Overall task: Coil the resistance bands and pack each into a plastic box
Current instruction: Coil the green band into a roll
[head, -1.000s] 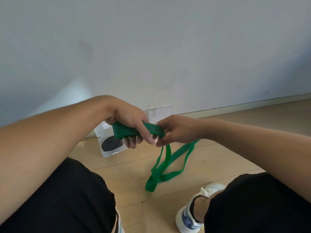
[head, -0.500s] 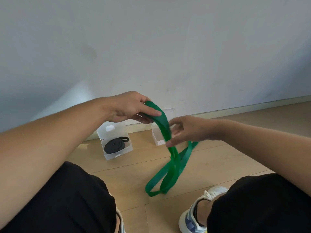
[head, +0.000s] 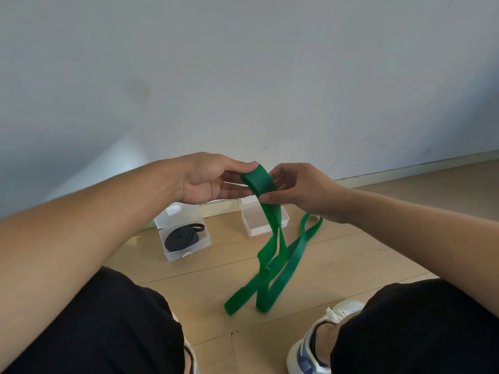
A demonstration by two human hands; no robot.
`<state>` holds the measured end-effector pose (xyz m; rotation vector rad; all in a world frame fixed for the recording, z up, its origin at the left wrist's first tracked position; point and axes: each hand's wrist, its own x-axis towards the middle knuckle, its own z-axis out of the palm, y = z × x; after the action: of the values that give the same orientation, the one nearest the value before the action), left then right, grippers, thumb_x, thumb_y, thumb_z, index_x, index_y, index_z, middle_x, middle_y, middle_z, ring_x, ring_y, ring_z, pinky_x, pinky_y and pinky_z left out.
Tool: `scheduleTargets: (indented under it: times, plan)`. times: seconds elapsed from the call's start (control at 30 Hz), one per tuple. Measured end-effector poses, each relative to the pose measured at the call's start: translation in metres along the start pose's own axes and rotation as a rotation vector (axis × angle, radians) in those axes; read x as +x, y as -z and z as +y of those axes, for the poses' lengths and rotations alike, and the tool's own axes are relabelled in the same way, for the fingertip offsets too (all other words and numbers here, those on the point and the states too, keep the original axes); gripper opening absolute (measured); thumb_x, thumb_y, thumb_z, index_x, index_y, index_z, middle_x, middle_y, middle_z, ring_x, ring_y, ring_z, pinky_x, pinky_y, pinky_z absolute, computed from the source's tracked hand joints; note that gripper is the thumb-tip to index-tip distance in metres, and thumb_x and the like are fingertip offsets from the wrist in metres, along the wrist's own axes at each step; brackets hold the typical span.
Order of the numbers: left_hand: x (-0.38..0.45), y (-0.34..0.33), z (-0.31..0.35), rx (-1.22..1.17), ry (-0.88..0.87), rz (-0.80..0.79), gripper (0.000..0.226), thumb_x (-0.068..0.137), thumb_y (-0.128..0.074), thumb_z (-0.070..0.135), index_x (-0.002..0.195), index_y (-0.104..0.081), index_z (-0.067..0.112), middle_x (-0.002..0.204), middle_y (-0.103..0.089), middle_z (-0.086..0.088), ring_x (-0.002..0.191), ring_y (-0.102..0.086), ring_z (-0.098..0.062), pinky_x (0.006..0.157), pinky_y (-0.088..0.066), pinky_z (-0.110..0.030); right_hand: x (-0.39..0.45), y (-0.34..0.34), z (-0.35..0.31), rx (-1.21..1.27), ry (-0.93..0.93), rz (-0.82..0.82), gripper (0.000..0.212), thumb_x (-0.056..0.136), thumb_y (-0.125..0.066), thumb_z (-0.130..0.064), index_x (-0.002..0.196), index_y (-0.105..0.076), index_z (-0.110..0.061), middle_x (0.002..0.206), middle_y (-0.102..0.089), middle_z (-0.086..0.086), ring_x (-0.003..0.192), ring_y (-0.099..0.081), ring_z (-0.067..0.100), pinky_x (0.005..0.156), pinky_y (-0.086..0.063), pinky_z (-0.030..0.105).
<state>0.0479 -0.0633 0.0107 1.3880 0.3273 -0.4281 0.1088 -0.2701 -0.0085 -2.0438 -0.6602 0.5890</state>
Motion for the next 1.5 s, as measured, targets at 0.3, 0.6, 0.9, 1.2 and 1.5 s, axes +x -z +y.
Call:
scheduleTargets:
  times: [0.3, 0.6, 0.9, 1.2, 1.5]
  plan:
    - [-0.001, -0.007, 0.007, -0.197, 0.002, 0.070, 0.014, 0.091, -0.070, 0.021, 0.092, -0.073, 0.008, 0.078, -0.074, -0.005, 0.066, -0.070, -0.012, 0.066, -0.061, -0.020, -0.006, -0.006, -0.018, -0.077, 0.074, 0.214, 0.028, 0.076, -0.085, -0.043, 0.103, -0.079, -0.037, 0.091, -0.076, -0.026, 0.091, -0.070, -0.006, 0.085, -0.052, 0.018]
    - [-0.001, -0.015, 0.003, -0.022, -0.057, 0.203, 0.022, 0.094, -0.069, 0.030, 0.099, -0.075, 0.009, 0.085, -0.076, -0.003, 0.074, -0.072, -0.012, 0.064, -0.058, -0.021, -0.011, -0.013, -0.021, -0.111, 0.225, 0.351, 0.015, 0.088, -0.075, -0.032, 0.102, -0.078, -0.036, 0.092, -0.077, -0.020, 0.090, -0.070, -0.006, 0.083, -0.056, 0.017]
    - [-0.004, -0.026, 0.003, 0.280, -0.189, 0.295, 0.027, 0.072, -0.089, 0.029, 0.087, -0.080, 0.009, 0.077, -0.078, -0.001, 0.075, -0.071, -0.011, 0.072, -0.055, -0.022, -0.010, -0.015, -0.022, -0.250, 0.293, 0.392, 0.031, 0.083, -0.081, -0.030, 0.113, -0.074, -0.027, 0.106, -0.070, -0.010, 0.099, -0.066, 0.009, 0.090, -0.056, 0.029]
    - [-0.012, -0.021, 0.010, 0.298, -0.143, 0.133, 0.020, 0.084, -0.079, 0.024, 0.099, -0.079, 0.011, 0.084, -0.079, 0.000, 0.073, -0.071, -0.007, 0.073, -0.049, -0.023, -0.014, -0.013, -0.026, -0.180, 0.337, 0.309, 0.047, 0.083, -0.083, -0.021, 0.128, -0.070, -0.019, 0.118, -0.073, -0.008, 0.108, -0.068, 0.005, 0.098, -0.052, 0.020]
    - [-0.031, 0.001, 0.013, 0.193, -0.105, -0.111, 0.035, 0.084, -0.078, 0.034, 0.110, -0.072, 0.010, 0.089, -0.076, 0.002, 0.085, -0.071, -0.013, 0.080, -0.058, -0.028, -0.040, -0.003, -0.069, -0.390, 0.477, 0.295, 0.052, 0.080, -0.081, -0.027, 0.118, -0.046, -0.022, 0.096, -0.079, -0.015, 0.089, -0.073, 0.008, 0.082, -0.053, 0.024]
